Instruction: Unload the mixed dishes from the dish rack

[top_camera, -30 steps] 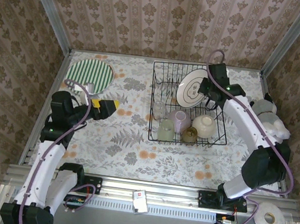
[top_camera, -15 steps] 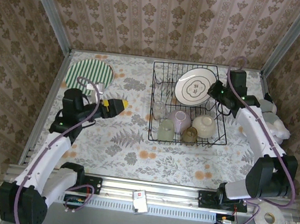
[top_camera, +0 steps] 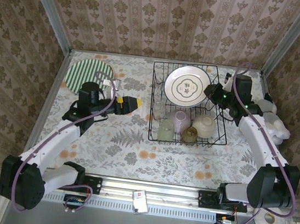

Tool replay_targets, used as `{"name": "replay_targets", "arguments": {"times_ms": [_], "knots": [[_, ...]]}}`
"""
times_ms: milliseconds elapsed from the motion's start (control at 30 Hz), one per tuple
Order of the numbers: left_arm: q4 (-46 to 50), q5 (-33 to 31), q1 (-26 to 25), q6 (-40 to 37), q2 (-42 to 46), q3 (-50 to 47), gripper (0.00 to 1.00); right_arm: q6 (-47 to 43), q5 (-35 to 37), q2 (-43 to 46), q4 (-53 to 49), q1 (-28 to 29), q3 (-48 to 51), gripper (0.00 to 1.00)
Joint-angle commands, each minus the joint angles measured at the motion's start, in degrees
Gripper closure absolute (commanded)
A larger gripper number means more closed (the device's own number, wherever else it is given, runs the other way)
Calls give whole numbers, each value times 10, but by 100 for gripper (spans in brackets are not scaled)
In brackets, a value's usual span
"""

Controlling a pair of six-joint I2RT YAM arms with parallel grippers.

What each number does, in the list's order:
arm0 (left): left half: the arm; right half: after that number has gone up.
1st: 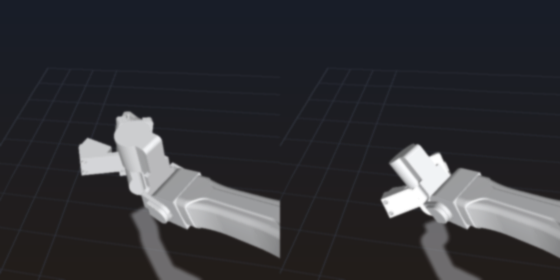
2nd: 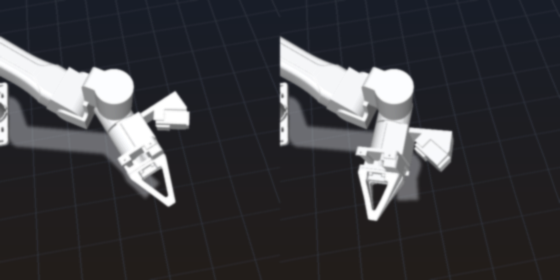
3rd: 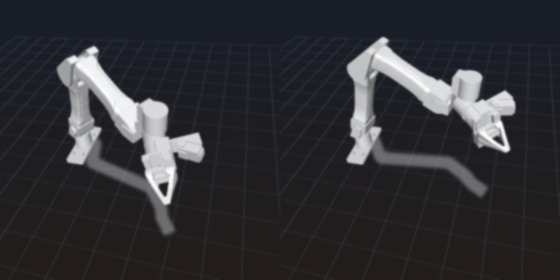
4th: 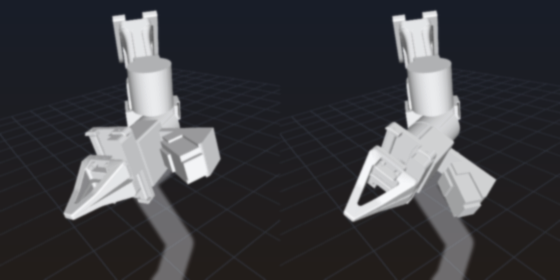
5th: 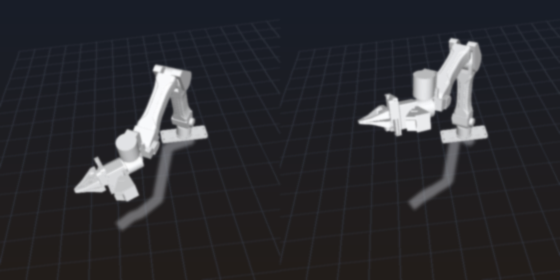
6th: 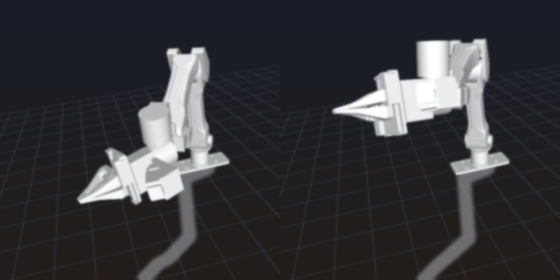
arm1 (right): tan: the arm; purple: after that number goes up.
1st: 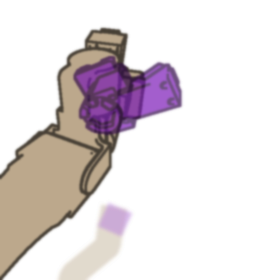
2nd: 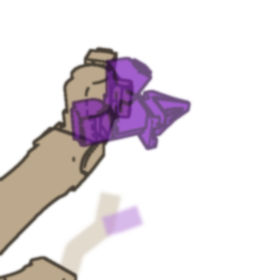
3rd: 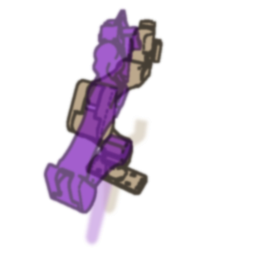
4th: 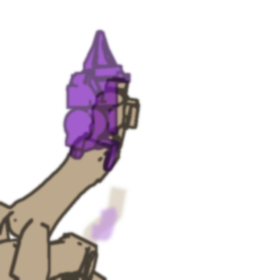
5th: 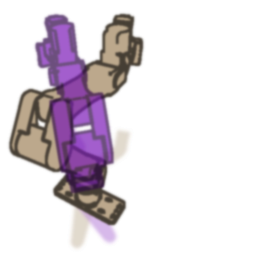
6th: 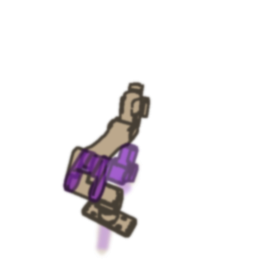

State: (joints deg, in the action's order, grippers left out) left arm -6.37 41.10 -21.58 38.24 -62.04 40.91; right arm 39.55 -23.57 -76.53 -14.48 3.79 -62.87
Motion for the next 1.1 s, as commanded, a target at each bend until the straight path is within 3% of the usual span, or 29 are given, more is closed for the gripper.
{"name": "replay_targets", "arguments": {"times_ms": [0, 233, 367, 667, 1067], "knots": [[-53, -8, -18, 18, -25, 27, 2, 16, -67, 30, 49, -2, 15, 100], [-70, -24, -63, 27, -85, 68, 10, 11, -108, 44, 52, -1, 35, 100], [-87, -34, -70, 46, -115, 84, 21, 8, -118, 54, 51, 1, 42, 100], [-92, -39, -86, 60, -172, 129, 33, 2, -127, 60, 44, 18, 45, 100], [-102, -54, -94, 81, -211, 157, 63, 1, -135, 66, 46, 31, 42, 100]]}}
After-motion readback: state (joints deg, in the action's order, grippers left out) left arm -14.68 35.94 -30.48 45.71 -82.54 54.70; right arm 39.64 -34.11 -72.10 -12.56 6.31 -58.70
